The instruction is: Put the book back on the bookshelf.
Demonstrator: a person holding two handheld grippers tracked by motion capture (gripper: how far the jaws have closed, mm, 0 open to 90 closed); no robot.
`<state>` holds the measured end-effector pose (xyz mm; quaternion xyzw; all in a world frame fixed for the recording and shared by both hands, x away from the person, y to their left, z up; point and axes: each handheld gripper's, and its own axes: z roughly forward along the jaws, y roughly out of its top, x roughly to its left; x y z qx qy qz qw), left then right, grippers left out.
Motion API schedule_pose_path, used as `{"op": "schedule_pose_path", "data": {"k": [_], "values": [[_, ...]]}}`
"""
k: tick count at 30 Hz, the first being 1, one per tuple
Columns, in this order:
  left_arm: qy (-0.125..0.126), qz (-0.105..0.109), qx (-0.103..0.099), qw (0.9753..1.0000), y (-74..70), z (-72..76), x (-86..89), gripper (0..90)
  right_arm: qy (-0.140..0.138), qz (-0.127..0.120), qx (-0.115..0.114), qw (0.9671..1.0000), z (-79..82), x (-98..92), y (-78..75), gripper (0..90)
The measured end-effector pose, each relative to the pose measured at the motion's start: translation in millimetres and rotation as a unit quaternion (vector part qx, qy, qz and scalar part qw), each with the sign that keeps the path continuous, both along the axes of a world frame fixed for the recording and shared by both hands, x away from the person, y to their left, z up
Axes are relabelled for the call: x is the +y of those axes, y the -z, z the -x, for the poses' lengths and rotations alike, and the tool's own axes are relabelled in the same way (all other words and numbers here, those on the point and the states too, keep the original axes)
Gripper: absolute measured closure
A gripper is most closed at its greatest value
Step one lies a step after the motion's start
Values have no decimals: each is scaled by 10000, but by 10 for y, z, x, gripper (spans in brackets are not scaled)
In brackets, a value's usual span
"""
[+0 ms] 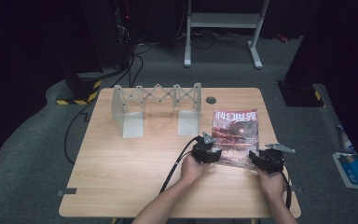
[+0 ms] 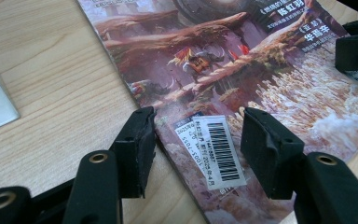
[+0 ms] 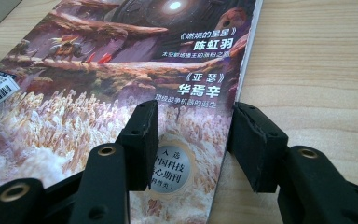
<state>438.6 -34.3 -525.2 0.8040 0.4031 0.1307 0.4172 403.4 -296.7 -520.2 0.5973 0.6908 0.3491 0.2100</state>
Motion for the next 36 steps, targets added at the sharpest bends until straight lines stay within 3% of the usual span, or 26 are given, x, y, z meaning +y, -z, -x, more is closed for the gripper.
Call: {"op": "schedule_pose_path", "data": {"k": [17, 36], "values": [[115, -12, -16, 9999, 2, 118, 100, 450, -125, 42, 34, 9999, 131, 64, -9, 518], [231, -62, 51, 9997, -11, 367, 243, 450, -243, 37, 44, 9997, 364, 173, -8, 517]]}}
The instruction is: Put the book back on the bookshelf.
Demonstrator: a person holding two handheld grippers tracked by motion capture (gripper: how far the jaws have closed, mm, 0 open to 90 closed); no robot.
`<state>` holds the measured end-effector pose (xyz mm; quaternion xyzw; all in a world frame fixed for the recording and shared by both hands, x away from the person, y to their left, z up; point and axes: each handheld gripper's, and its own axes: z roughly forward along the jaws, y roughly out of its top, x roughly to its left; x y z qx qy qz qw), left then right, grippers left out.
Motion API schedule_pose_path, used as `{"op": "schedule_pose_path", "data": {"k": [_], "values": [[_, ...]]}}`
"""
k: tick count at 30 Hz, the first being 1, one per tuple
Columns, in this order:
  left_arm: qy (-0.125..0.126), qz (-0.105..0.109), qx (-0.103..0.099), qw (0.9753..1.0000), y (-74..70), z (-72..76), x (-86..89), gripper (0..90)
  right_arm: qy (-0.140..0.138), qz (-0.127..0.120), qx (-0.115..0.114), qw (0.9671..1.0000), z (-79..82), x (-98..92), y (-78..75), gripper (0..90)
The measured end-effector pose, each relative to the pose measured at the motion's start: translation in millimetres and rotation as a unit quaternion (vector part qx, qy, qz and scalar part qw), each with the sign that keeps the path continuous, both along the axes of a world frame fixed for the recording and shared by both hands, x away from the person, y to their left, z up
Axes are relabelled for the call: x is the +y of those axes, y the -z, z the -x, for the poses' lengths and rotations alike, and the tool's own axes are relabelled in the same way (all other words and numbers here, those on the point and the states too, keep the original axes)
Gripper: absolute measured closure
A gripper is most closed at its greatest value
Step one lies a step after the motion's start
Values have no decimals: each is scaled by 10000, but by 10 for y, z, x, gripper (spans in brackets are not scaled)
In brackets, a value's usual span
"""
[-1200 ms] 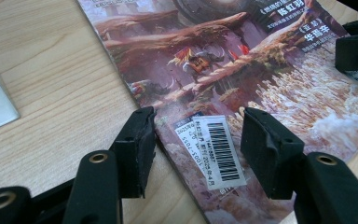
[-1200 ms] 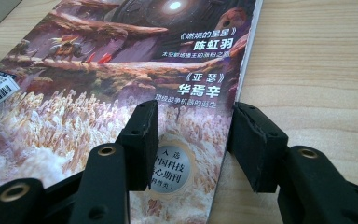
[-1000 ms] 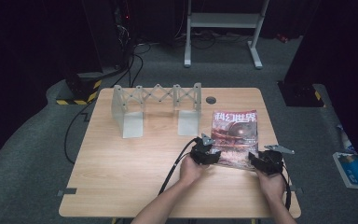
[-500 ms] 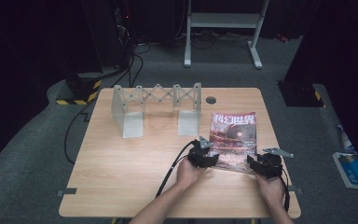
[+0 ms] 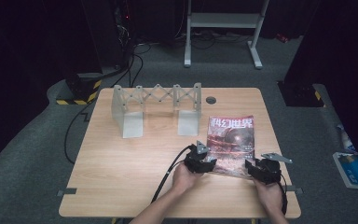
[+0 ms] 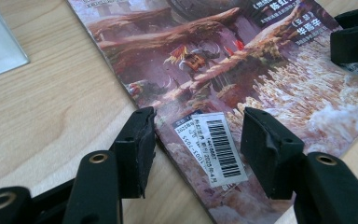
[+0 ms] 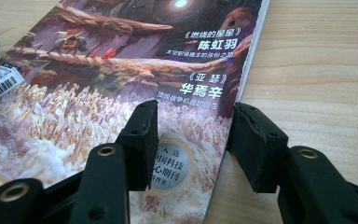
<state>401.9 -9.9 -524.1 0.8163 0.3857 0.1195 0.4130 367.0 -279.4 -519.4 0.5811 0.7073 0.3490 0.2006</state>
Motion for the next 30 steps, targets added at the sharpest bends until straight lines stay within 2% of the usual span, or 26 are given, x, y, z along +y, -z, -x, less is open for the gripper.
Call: {"op": "schedule_pose_path", "data": {"k": [17, 30], "values": [[76, -2, -18, 10000, 4, 205, 117, 450, -166, 36, -36, 9998, 231, 78, 4, 516], [112, 32, -53, 9999, 15, 429, 231, 450, -369, 55, -78, 9993, 460, 143, 9, 517]]}}
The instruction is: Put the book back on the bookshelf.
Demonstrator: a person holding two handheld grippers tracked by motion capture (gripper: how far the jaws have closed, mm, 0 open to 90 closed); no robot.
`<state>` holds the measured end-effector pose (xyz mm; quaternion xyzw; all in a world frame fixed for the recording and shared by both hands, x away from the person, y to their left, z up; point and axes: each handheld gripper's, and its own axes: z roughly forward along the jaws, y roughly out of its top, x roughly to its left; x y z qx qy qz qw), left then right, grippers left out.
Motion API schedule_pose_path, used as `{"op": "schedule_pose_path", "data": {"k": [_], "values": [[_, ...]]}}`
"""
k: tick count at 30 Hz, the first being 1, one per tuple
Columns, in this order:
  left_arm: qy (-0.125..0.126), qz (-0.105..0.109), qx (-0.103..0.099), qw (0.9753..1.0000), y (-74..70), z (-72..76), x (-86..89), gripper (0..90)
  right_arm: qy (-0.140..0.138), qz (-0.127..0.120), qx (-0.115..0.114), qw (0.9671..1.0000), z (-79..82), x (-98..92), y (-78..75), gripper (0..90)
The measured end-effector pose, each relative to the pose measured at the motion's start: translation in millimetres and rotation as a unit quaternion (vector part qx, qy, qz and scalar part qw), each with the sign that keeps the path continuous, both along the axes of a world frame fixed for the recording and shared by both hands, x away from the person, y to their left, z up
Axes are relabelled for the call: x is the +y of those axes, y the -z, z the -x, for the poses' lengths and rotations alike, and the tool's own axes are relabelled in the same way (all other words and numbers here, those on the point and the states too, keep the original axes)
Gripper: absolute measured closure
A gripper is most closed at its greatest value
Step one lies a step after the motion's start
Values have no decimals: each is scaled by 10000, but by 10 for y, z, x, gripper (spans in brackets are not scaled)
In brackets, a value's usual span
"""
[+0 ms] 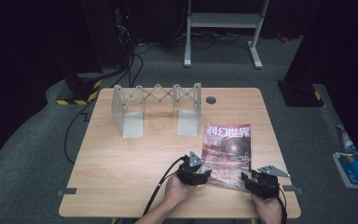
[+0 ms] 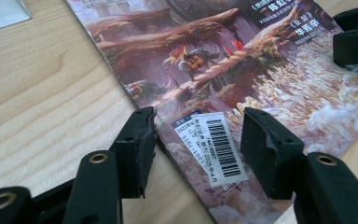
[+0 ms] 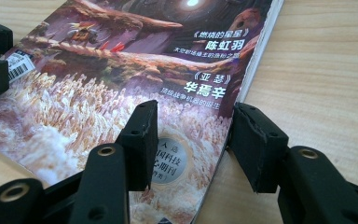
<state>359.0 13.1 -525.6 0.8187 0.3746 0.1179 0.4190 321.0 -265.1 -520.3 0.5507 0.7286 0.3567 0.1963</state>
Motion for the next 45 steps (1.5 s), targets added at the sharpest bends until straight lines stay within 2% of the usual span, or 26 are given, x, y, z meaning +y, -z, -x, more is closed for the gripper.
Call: {"op": "schedule_pose_path", "data": {"k": [14, 30, 45], "values": [[-20, 49, -66, 10000, 19, 233, 105, 450, -54, -79, -17, 10000, 217, 68, 14, 517], [-22, 35, 10, 10000, 7, 459, 184, 451, -188, -123, -45, 9997, 459, 120, 24, 518], [-107, 45, 41, 9999, 5, 620, 252, 451, -360, -122, -100, 9992, 553, 156, 34, 518]]}}
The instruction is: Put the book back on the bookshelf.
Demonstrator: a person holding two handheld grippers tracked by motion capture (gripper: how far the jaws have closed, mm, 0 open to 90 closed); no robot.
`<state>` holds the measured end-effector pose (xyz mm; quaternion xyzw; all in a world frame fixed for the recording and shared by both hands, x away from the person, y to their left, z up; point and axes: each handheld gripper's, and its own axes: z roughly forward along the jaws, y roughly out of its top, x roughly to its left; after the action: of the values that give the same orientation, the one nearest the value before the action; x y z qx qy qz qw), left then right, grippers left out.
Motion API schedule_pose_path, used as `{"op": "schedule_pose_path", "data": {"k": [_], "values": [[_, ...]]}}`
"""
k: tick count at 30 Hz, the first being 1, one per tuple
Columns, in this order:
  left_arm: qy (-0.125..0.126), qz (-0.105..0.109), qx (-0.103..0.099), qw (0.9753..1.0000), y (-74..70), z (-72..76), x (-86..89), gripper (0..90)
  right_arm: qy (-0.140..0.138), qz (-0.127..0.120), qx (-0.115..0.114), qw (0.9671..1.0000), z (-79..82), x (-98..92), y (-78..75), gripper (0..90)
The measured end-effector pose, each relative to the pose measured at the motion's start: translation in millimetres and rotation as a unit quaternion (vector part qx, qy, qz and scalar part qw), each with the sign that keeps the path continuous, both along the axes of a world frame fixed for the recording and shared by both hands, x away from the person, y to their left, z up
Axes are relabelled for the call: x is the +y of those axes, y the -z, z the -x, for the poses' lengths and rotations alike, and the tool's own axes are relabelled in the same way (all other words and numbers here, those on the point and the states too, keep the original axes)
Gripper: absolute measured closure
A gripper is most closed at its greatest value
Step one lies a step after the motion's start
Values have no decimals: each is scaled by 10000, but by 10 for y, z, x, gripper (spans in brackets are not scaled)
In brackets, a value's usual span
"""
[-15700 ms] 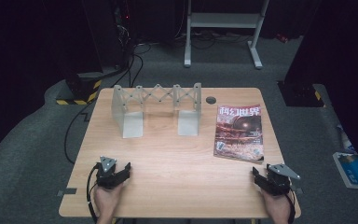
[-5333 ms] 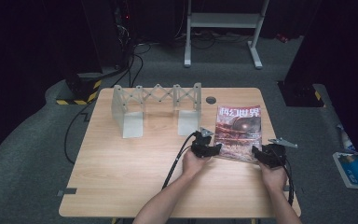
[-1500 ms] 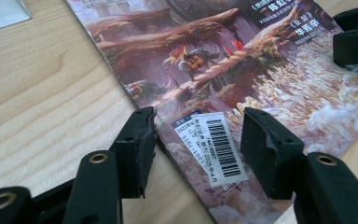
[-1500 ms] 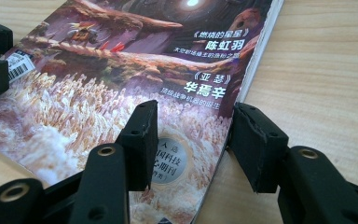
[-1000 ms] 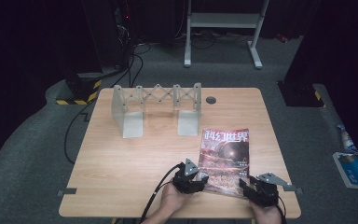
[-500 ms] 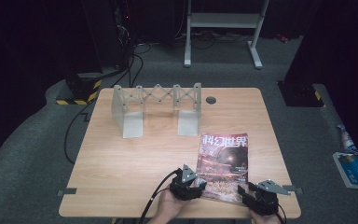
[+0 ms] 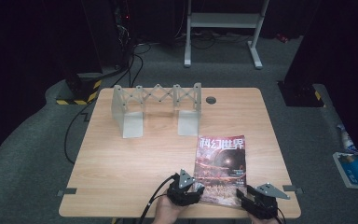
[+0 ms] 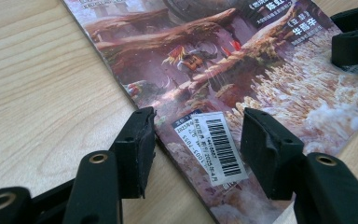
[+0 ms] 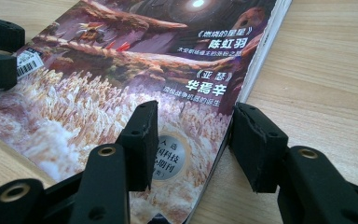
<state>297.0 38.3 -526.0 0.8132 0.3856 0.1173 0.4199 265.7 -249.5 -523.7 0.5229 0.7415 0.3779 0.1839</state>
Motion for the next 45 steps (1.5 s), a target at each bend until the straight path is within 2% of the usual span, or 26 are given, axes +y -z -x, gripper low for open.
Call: {"op": "schedule_pose_path", "data": {"k": [18, 29, 45], "values": [[-160, 28, 56, 9999, -3, 127, 176, 451, -212, -18, 8, 9998, 20, 138, 3, 518], [-319, 18, 99, 9994, -9, 190, 363, 451, -401, -13, 6, 9992, -11, 308, 7, 518], [-494, 48, 27, 9988, 9, 258, 586, 450, -611, -12, 29, 9981, -71, 525, 5, 518]]}}
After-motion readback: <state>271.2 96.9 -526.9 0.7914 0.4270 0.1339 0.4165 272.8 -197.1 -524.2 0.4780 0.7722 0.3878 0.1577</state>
